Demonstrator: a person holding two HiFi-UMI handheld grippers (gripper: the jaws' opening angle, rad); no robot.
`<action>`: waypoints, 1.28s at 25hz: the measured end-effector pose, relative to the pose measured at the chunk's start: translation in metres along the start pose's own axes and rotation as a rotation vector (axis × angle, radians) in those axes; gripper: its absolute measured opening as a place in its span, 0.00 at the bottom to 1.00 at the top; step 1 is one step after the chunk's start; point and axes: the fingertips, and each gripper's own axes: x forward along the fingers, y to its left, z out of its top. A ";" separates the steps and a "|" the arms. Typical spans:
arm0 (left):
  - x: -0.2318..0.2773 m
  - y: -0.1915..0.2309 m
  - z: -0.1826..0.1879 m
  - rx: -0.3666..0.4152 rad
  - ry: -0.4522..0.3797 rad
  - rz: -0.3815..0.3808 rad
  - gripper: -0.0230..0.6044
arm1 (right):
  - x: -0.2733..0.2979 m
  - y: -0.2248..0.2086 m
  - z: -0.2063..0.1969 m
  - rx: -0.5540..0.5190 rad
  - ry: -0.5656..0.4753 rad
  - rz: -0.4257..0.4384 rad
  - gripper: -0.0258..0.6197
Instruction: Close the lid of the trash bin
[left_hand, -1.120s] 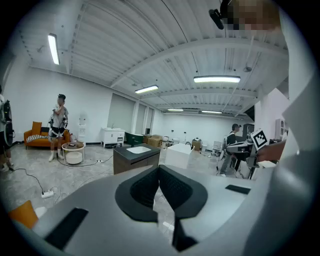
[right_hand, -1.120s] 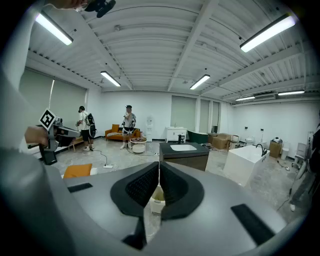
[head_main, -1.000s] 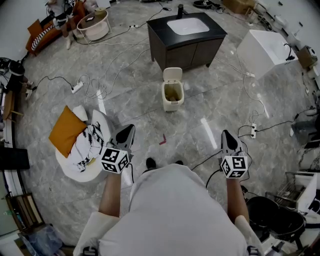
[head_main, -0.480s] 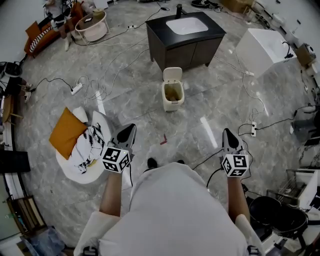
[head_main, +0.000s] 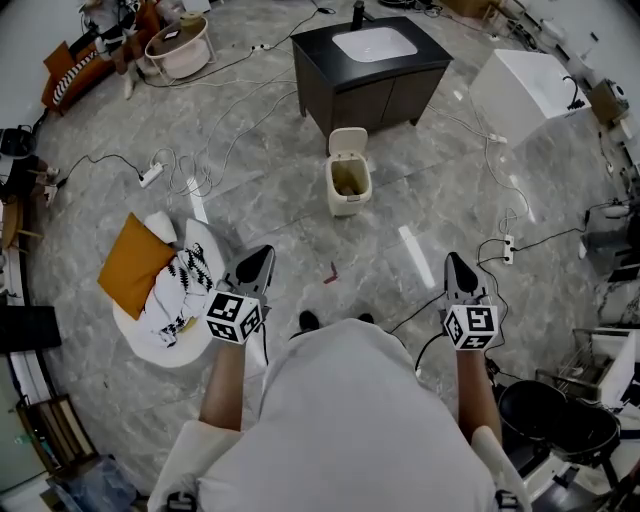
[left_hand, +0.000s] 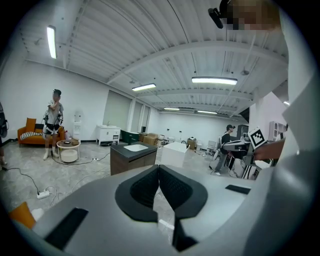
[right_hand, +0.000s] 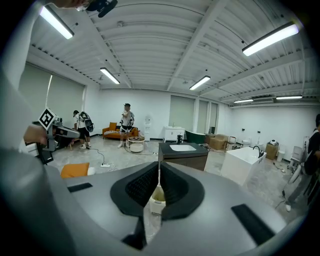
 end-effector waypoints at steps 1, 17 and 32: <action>-0.002 0.003 -0.001 0.000 0.001 -0.003 0.06 | 0.000 0.004 0.000 0.000 0.001 -0.002 0.09; -0.023 0.040 -0.009 -0.007 0.013 -0.028 0.06 | 0.006 0.050 0.002 0.001 0.021 -0.019 0.09; -0.004 0.055 -0.010 -0.022 0.041 0.000 0.06 | 0.045 0.047 0.005 -0.003 0.044 0.028 0.09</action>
